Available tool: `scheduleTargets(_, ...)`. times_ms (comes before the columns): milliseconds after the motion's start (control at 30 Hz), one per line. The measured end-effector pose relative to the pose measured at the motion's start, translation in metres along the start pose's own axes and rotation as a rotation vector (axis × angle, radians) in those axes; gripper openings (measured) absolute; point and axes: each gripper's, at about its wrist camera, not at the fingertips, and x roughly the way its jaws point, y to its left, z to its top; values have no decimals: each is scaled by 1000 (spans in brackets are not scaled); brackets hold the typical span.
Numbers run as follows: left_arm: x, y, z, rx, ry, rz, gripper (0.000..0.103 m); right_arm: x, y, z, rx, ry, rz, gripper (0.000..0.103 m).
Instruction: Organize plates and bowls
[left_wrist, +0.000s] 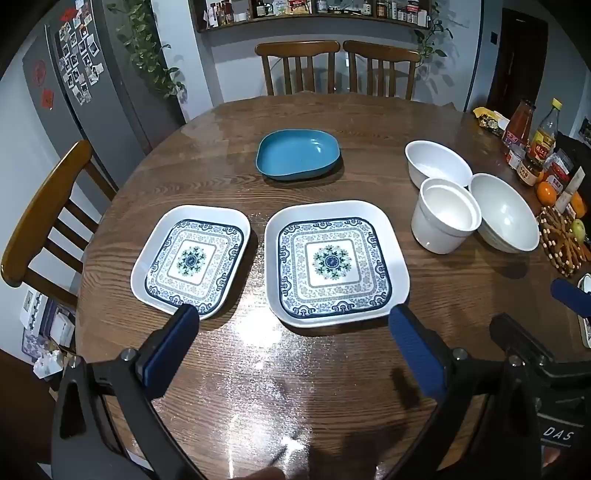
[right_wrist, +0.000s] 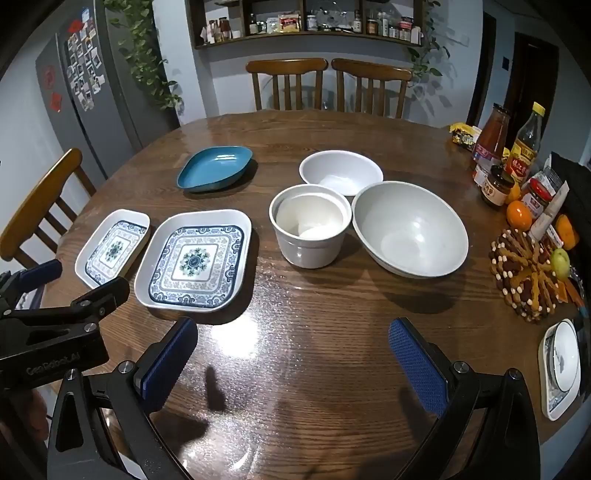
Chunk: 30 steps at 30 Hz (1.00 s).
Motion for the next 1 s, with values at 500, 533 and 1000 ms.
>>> scheduleTargets(500, 4, 7, -1, -41, 37, -40, 102, 2, 6, 2, -8, 4, 12, 103)
scheduleTargets(533, 4, 8, -1, -41, 37, -44, 102, 2, 6, 2, -7, 4, 12, 103)
scheduleTargets(1000, 4, 10, -1, -41, 29, -33, 102, 3, 5, 3, -7, 5, 17, 103)
